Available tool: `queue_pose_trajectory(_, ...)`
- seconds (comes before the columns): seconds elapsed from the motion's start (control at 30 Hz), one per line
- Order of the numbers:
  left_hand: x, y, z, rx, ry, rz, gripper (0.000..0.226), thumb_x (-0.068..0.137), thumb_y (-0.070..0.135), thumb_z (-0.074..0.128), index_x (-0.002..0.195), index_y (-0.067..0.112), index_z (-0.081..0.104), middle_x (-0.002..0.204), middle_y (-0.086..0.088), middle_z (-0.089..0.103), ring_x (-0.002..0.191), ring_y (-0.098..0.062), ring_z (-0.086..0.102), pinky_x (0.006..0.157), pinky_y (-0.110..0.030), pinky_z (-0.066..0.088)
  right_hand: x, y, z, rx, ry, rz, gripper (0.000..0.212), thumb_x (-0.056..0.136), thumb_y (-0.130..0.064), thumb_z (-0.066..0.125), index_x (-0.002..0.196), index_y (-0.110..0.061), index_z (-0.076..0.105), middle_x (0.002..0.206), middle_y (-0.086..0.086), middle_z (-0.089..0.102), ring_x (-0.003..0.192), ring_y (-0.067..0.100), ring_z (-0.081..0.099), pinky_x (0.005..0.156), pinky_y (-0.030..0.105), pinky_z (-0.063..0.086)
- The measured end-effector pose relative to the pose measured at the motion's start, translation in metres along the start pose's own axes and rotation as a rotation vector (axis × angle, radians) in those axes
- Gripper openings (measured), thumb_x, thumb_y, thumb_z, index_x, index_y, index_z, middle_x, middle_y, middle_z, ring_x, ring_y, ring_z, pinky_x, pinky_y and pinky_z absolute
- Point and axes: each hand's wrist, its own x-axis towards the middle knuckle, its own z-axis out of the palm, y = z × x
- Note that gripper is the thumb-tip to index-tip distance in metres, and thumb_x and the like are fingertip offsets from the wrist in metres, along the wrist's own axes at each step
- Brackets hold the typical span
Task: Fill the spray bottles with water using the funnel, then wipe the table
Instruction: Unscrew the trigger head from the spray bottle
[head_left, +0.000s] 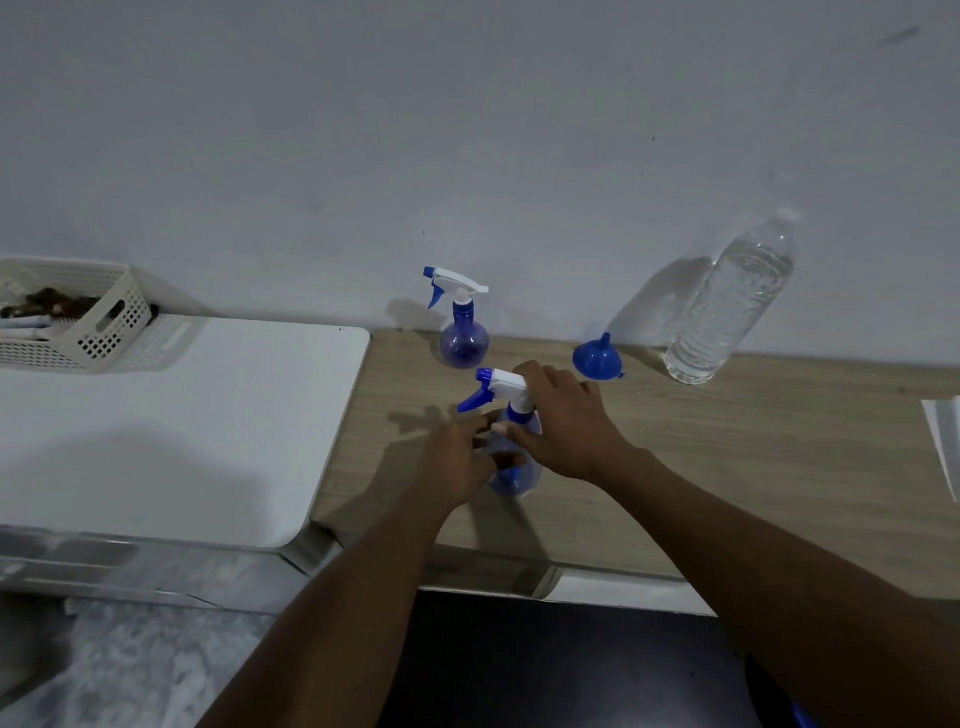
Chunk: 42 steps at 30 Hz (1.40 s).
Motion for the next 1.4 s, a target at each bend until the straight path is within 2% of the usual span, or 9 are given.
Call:
queue_pose_trajectory(0.17,0.000,0.002,0.000,-0.043,-0.023,-0.009,0.075,0.069,0.050,0.085,0.134,0.023,0.060,0.125,0.001,0.068,0.113,-0.018,0.066,0.098,-0.045,0.055,0.000,-0.003,0.002,0.112,-0.039,-0.017,0.051,0.089,-0.022,0.066,0.134,-0.023,0.041,0.124,0.000,0.051,0.109,0.019,0.048,0.092,0.036,0.039)
queue_pose_trajectory(0.23,0.001,-0.001,-0.001,-0.055,-0.020,0.001,0.079,0.059,0.063,0.079,0.128,0.028,0.063,0.121,0.003,0.071,0.109,-0.016,0.068,0.096,-0.045,0.056,0.001,0.002,-0.001,0.081,-0.045,-0.042,0.061,0.084,-0.032,0.071,0.135,-0.024,0.040,0.128,0.000,0.048,0.111,0.018,0.046,0.090,0.034,0.037)
queue_pose_trajectory(0.3,0.000,-0.003,0.001,-0.066,-0.009,0.000,0.072,0.062,0.060,0.080,0.124,0.027,0.065,0.117,0.003,0.072,0.108,-0.016,0.069,0.095,-0.045,0.057,0.002,0.004,-0.001,0.012,0.005,-0.038,0.060,0.084,-0.044,0.070,0.132,-0.024,0.042,0.122,-0.001,0.053,0.106,0.018,0.049,0.088,0.036,0.040)
queue_pose_trajectory(0.53,0.000,0.001,0.000,-0.027,-0.004,-0.036,0.073,0.065,0.054,0.083,0.129,0.023,0.065,0.119,0.003,0.072,0.109,-0.017,0.068,0.096,-0.040,0.055,0.004,0.001,-0.001,0.103,-0.052,-0.048,0.060,0.084,-0.031,0.070,0.136,-0.025,0.040,0.127,-0.002,0.050,0.111,0.017,0.047,0.094,0.037,0.038)
queue_pose_trajectory(0.73,-0.001,0.002,-0.001,-0.032,-0.035,-0.036,0.068,0.068,0.046,0.087,0.130,0.028,0.063,0.125,0.007,0.070,0.112,-0.012,0.066,0.100,-0.044,0.054,0.009,0.001,-0.009,0.078,-0.051,-0.045,0.032,0.092,-0.028,0.064,0.121,-0.023,0.051,0.112,-0.001,0.061,0.101,0.019,0.056,0.089,0.040,0.045)
queue_pose_trajectory(0.97,-0.002,0.007,0.000,-0.111,0.013,-0.021,0.056,0.056,0.047,0.091,0.105,0.061,0.068,0.107,0.014,0.076,0.103,-0.010,0.072,0.098,-0.043,0.056,0.050,0.017,-0.147,0.183,-0.060,0.014,0.021,0.091,-0.033,0.069,0.097,-0.015,0.060,0.091,-0.001,0.064,0.085,0.022,0.060,0.071,0.030,0.043)
queue_pose_trajectory(1.13,0.000,0.008,0.001,-0.118,0.019,-0.018,0.076,0.050,0.056,0.090,0.122,0.045,0.068,0.112,0.015,0.075,0.103,-0.009,0.071,0.098,-0.041,0.056,0.053,0.034,-0.219,0.113,0.037,0.080,0.030,0.089,-0.031,0.072,0.102,-0.005,0.066,0.089,0.010,0.067,0.077,0.024,0.062,0.069,0.038,0.051)
queue_pose_trajectory(1.27,0.002,0.007,0.003,-0.108,0.030,-0.015,0.087,0.047,0.061,0.088,0.128,0.037,0.067,0.114,0.013,0.075,0.103,-0.008,0.071,0.097,-0.040,0.057,0.025,0.056,-0.161,0.048,0.091,0.118,0.012,0.082,-0.027,0.078,0.083,-0.022,0.068,0.073,0.002,0.066,0.070,0.021,0.063,0.061,0.028,0.044)
queue_pose_trajectory(1.4,0.000,0.007,0.003,-0.099,0.023,-0.028,0.089,0.050,0.058,0.089,0.132,0.033,0.065,0.119,0.011,0.073,0.107,-0.010,0.070,0.098,-0.041,0.056,-0.027,0.077,-0.062,-0.153,0.013,0.142,0.024,0.090,-0.030,0.066,0.113,-0.029,0.072,0.113,0.002,0.072,0.102,0.030,0.067,0.081,0.039,0.054)
